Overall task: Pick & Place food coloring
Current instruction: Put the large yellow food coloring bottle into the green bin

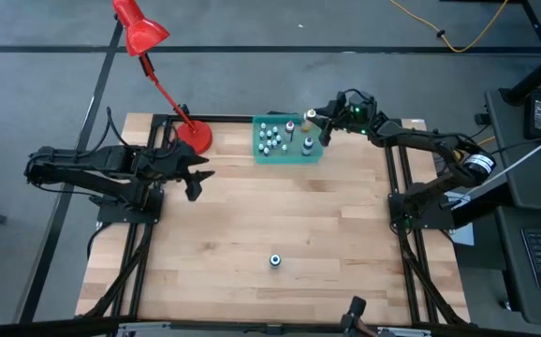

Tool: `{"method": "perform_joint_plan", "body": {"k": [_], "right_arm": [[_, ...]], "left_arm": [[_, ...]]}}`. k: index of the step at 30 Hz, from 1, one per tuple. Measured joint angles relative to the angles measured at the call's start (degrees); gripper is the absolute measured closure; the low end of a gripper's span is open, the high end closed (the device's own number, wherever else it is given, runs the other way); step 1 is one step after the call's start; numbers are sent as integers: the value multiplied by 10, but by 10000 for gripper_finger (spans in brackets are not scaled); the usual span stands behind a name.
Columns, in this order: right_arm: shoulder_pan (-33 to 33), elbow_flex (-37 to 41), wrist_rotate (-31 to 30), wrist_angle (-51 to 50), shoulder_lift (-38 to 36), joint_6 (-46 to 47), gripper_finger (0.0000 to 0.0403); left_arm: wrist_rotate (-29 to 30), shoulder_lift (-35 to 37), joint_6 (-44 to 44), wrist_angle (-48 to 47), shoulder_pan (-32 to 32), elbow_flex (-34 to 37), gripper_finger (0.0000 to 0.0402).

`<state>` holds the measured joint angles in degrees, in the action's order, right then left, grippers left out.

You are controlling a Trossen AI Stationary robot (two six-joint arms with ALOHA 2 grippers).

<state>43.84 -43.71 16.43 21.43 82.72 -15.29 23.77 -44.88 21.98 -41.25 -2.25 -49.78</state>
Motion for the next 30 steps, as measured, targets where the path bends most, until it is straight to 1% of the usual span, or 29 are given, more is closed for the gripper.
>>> {"method": "perform_joint_plan", "body": {"k": [5, 7, 14, 20, 30], "right_arm": [[21, 7, 62, -1, 23, 15, 281], [25, 7, 76, 0, 38, 17, 281], [34, 7, 95, 49, 86, 21, 281], [42, 7, 117, 49, 120, 28, 281], [47, 7, 117, 61, 155, 24, 281]], "left_arm": [[24, 0, 16, 1, 0, 0, 200], [31, 0, 20, 1, 0, 0, 200], [40, 0, 38, 3, 0, 0, 200], [40, 0, 48, 3, 0, 0, 200], [40, 0, 48, 3, 0, 0, 200]]}}
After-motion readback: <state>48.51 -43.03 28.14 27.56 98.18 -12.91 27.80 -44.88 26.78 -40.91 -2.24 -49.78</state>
